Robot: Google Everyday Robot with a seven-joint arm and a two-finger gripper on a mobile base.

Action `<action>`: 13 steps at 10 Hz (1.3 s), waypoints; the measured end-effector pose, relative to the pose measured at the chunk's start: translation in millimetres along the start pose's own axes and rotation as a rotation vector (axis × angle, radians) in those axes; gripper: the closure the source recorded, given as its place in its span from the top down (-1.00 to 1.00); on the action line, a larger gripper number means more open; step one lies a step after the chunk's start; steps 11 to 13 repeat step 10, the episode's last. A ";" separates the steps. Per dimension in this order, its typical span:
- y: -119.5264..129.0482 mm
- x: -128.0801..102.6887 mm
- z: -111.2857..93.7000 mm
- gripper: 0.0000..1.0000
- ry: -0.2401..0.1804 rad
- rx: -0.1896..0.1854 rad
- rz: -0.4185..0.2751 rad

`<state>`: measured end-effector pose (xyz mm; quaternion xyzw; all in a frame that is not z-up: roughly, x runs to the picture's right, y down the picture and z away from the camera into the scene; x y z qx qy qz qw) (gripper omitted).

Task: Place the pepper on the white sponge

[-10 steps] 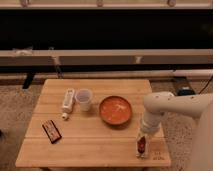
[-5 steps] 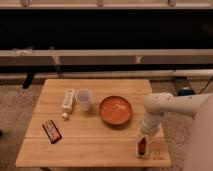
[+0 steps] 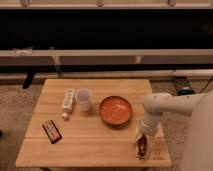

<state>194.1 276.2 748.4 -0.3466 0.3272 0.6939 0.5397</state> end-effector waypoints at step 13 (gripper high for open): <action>-0.8 10.8 -38.3 0.60 -0.116 -0.027 -0.005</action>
